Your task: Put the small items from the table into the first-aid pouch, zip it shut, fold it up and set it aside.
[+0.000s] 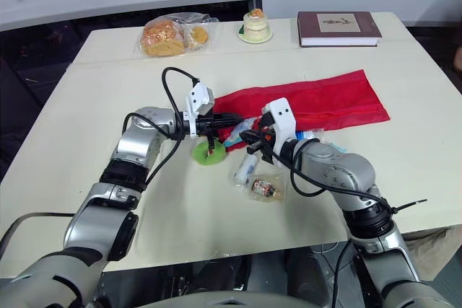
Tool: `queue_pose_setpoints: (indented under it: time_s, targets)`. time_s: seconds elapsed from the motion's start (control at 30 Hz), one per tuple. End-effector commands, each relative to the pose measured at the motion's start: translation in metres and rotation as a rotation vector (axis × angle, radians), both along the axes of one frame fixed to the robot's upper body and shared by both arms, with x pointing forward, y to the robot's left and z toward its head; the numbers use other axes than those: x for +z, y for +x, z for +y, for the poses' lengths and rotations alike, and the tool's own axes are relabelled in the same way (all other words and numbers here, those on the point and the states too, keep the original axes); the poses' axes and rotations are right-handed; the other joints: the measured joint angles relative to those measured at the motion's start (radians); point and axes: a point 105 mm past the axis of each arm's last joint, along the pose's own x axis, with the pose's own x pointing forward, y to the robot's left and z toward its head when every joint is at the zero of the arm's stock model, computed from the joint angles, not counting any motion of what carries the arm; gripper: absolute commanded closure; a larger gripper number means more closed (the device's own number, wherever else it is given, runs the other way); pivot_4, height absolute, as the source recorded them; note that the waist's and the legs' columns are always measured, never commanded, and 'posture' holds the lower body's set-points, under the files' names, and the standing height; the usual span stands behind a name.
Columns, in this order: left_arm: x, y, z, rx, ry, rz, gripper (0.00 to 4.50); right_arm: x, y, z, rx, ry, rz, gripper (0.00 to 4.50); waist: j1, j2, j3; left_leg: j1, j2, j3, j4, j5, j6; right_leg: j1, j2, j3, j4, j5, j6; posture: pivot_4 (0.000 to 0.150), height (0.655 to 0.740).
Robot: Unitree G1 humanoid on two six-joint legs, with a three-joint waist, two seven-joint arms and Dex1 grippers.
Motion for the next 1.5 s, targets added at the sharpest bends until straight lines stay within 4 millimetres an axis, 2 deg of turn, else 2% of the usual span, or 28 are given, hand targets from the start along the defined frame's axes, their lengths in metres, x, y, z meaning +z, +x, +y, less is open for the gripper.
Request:
queue_pose_setpoints:
  time_s: [0.03, 0.17, 0.43, 0.77, 0.9, 1.07, 1.2, 1.33, 1.5]
  targets:
    - [0.013, -0.003, -0.004, -0.025, -0.027, -0.043, 4.5, 0.006, 0.003, 0.004, 0.029, -0.042, -0.076, 4.4, 0.0, 0.0, 0.0, 0.0, 0.0, 0.0, 0.0, 0.0, 0.0, 0.0, 0.0, 0.0, 0.0, 0.0, 0.0, 0.15, 0.7289]
    - [0.013, -0.004, -0.005, -0.026, -0.029, -0.04, 4.5, -0.004, 0.006, 0.005, 0.034, -0.109, -0.092, 4.4, 0.0, 0.0, 0.0, 0.0, 0.0, 0.0, 0.0, 0.0, 0.0, 0.0, 0.0, 0.0, 0.0, 0.0, 0.0, 0.15, 0.7289]
    - [0.007, -0.012, -0.009, -0.048, -0.031, -0.016, 4.5, -0.011, 0.018, 0.004, -0.007, -0.129, -0.106, 4.4, 0.0, 0.0, 0.0, 0.0, 0.0, 0.0, 0.0, 0.0, 0.0, 0.0, 0.0, 0.0, 0.0, 0.0, 0.0, 0.15, 0.7289]
    - [-0.002, -0.023, -0.016, -0.078, -0.026, 0.021, 4.5, -0.019, 0.035, 0.013, -0.057, -0.172, -0.138, 4.4, 0.0, 0.0, 0.0, 0.0, 0.0, 0.0, 0.0, 0.0, 0.0, 0.0, 0.0, 0.0, 0.0, 0.0, 0.0, 0.15, 0.7289]
    - [-0.007, -0.027, -0.016, -0.081, -0.017, 0.038, 4.5, -0.014, 0.043, 0.014, -0.101, -0.157, -0.169, 4.4, -0.001, 0.0, 0.0, 0.0, 0.0, 0.0, 0.0, 0.0, 0.0, 0.0, 0.0, 0.0, 0.0, 0.0, 0.0, 0.15, 0.7289]
    - [-0.013, -0.028, -0.014, -0.074, -0.011, 0.052, 4.5, 0.002, 0.053, 0.014, -0.167, -0.09, -0.242, 4.4, -0.001, 0.0, -0.001, 0.001, 0.0, 0.0, 0.0, 0.0, 0.0, 0.0, 0.0, 0.0, 0.0, 0.0, 0.0, 0.15, 0.7289]
    - [-0.013, -0.026, -0.01, -0.055, -0.01, 0.05, 4.5, 0.002, 0.05, 0.011, -0.156, -0.06, -0.236, 4.4, -0.001, 0.0, 0.0, 0.001, 0.0, 0.0, 0.0, 0.0, 0.0, 0.0, 0.0, 0.0, 0.0, 0.0, 0.0, 0.15, 0.7289]
    - [-0.008, -0.018, 0.0, -0.007, -0.021, 0.043, 4.5, -0.004, 0.036, 0.003, -0.065, -0.093, -0.216, 4.4, 0.0, 0.0, 0.0, 0.0, 0.0, 0.0, 0.0, 0.0, 0.0, 0.0, 0.0, 0.0, 0.0, 0.0, 0.0, 0.15, 0.7289]
    - [-0.003, -0.01, 0.006, 0.023, -0.02, 0.022, 4.5, 0.001, 0.014, -0.004, 0.065, -0.066, -0.193, 4.4, 0.0, 0.0, 0.0, 0.0, 0.0, -0.001, 0.0, 0.0, 0.0, 0.0, 0.0, 0.0, 0.0, 0.0, 0.0, 0.15, 0.7289]
